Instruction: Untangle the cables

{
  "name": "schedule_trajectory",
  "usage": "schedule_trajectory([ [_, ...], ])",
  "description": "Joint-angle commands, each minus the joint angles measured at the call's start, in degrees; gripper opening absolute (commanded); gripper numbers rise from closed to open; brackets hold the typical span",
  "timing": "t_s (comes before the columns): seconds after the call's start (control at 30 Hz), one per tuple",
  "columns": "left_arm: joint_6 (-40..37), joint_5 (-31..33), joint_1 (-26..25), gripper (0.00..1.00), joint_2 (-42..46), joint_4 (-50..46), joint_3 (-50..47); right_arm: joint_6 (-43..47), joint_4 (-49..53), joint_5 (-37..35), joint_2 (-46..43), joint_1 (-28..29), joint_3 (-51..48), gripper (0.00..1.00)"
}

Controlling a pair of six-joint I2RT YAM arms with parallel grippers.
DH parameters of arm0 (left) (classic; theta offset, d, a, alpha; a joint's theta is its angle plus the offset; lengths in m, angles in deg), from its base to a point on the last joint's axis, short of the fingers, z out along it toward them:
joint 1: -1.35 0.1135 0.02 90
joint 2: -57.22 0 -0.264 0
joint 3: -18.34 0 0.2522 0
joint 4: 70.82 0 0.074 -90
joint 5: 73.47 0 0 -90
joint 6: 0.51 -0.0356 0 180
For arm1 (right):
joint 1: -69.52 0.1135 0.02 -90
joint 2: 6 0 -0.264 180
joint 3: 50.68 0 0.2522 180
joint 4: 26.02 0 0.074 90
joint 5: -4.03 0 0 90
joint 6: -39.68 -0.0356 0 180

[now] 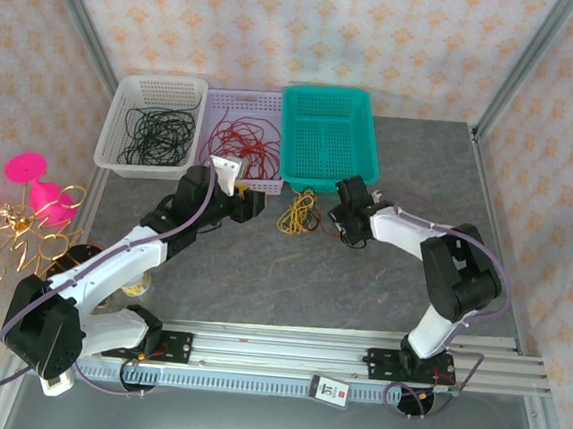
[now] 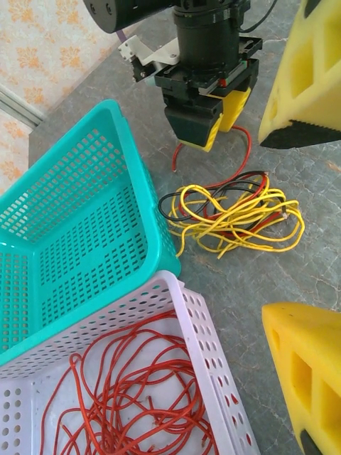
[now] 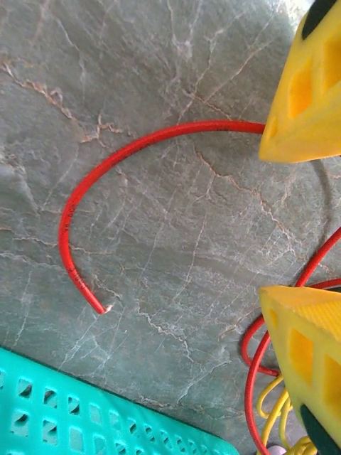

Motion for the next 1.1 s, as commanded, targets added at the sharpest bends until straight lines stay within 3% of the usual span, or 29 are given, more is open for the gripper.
schedule_trajectory([
  [0.0,0.7,1.5,-0.6,0.61,1.8,1.2,-1.0,-0.1,6.5,-4.7,-1.1,-0.3,2.4,0.50],
  [0.37,1.2,2.0,-1.0,0.61,3.9,1.8,-2.3,-0.7,8.0,-2.7,2.1,-0.5,2.3,0.51],
  [0.6,1.6,2.7,-1.3,0.62,5.0,1.5,-2.5,-0.1,8.4,-3.8,7.2,-0.6,5.2,0.42],
  [0.73,1.7,3.9,-1.3,0.62,5.9,1.6,-2.8,1.3,8.5,-5.9,7.9,-0.8,5.2,0.24],
  [0.83,1.7,3.2,-1.5,0.62,6.2,1.6,-2.6,3.8,7.1,-6.2,6.2,-1.0,4.5,0.00],
  [1.07,-2.2,1.2,-5.0,0.62,5.1,0.7,-0.2,14.9,3.2,-14.4,-8.1,0.3,0.1,0.00],
])
